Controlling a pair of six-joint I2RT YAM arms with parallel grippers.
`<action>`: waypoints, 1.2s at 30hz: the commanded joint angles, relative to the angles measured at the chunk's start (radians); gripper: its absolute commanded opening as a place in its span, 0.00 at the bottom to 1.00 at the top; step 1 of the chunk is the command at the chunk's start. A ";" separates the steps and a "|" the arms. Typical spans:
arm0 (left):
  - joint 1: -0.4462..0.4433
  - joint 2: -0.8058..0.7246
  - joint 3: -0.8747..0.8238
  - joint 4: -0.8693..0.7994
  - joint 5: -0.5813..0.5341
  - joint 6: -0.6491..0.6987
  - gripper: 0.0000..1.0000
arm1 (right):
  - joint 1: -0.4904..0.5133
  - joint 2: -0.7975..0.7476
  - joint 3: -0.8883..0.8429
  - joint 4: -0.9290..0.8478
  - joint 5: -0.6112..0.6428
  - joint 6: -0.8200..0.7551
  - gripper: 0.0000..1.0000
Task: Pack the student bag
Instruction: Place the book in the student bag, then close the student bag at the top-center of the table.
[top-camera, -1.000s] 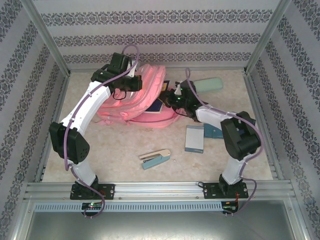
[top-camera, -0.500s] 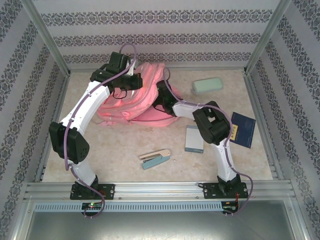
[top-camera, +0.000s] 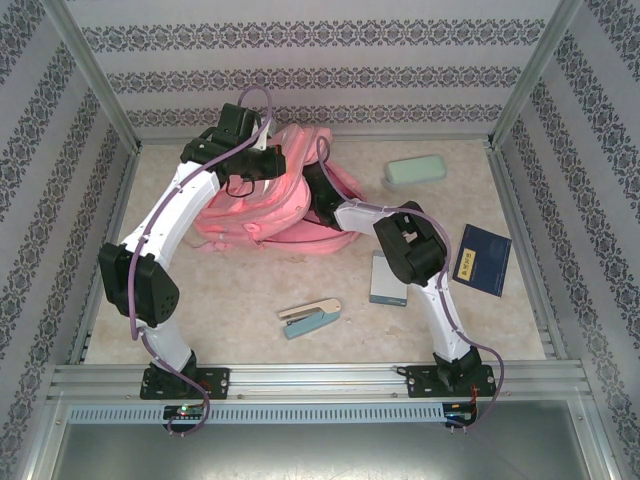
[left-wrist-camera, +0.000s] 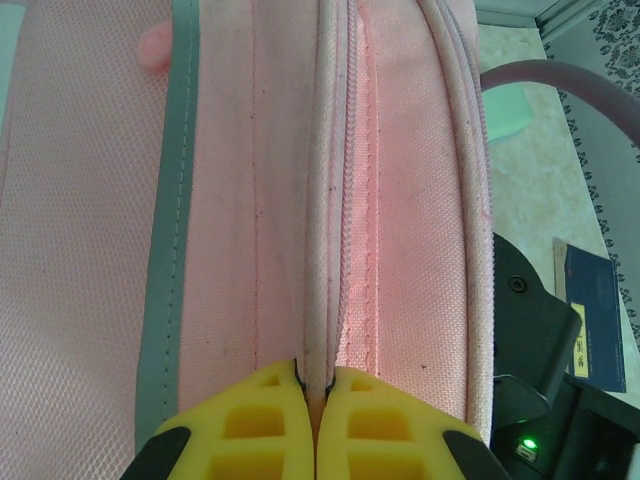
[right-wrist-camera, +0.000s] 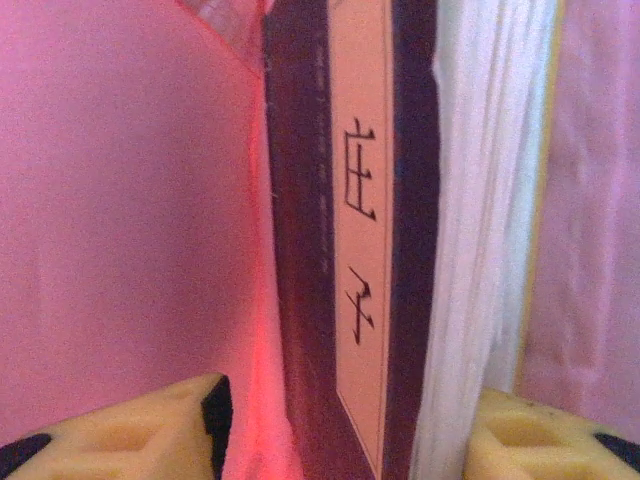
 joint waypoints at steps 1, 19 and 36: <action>0.014 -0.012 0.053 0.098 0.014 -0.002 0.00 | 0.000 -0.107 -0.004 -0.122 -0.014 -0.099 0.54; 0.045 -0.011 -0.001 0.091 -0.071 0.016 0.00 | -0.010 -0.193 -0.117 -0.180 -0.016 -0.179 0.50; 0.107 0.023 -0.095 0.105 -0.140 0.108 0.14 | -0.041 -0.631 -0.347 -0.405 0.085 -0.352 0.50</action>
